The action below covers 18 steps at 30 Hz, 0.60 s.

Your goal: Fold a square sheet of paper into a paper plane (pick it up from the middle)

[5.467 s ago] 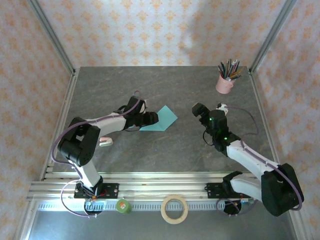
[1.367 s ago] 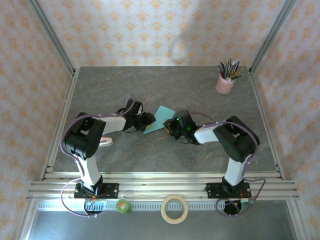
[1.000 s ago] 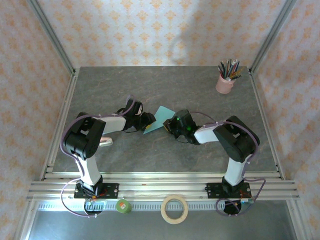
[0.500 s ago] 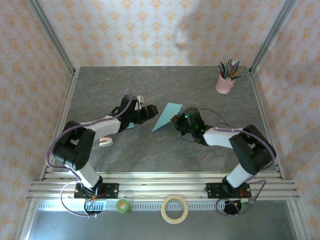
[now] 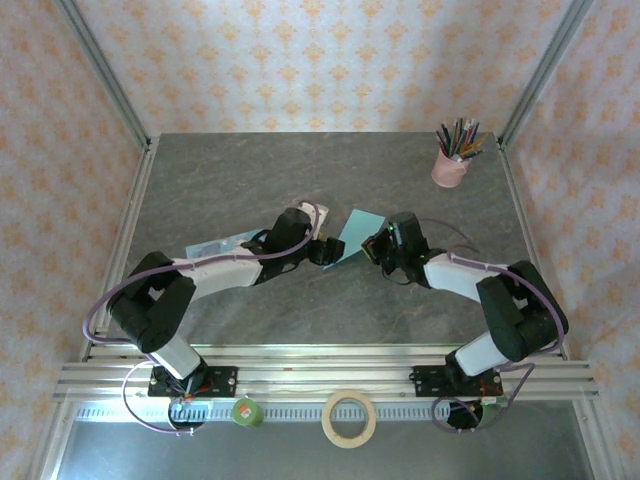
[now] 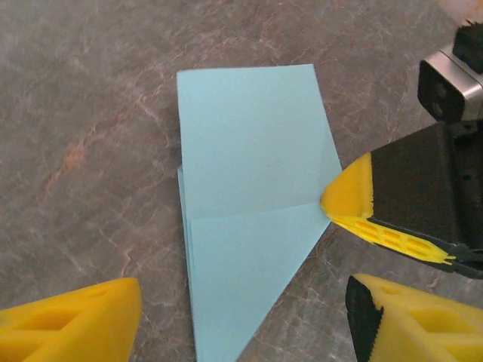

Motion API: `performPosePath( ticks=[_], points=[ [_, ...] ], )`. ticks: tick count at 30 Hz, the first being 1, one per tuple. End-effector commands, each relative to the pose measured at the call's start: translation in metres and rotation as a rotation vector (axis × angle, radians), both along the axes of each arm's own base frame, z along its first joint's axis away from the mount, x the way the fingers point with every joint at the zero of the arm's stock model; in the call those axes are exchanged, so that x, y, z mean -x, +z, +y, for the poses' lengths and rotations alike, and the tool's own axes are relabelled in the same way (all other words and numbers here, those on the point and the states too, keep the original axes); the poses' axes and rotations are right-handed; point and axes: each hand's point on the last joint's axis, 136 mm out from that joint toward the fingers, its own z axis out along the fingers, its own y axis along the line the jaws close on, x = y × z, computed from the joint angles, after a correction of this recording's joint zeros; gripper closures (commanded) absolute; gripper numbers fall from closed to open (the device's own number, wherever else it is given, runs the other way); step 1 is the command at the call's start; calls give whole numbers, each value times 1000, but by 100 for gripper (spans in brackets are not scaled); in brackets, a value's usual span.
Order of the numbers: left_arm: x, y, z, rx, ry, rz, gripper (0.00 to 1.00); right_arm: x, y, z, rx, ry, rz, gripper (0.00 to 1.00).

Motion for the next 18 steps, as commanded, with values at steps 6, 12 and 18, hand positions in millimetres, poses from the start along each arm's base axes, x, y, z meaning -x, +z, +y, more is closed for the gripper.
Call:
performPosePath(
  ticks=[6, 12, 18],
  points=[
    [10, -25, -26, -306, -173, -200, 29, -5, 17, 7, -36, 31, -13, 100],
    [12, -42, -36, -381, -224, -233, 38, -6, 17, 6, -42, 27, -10, 100],
    [9, -47, -32, -395, -211, -267, 44, -5, 16, 4, -47, 19, -4, 100]
  ],
)
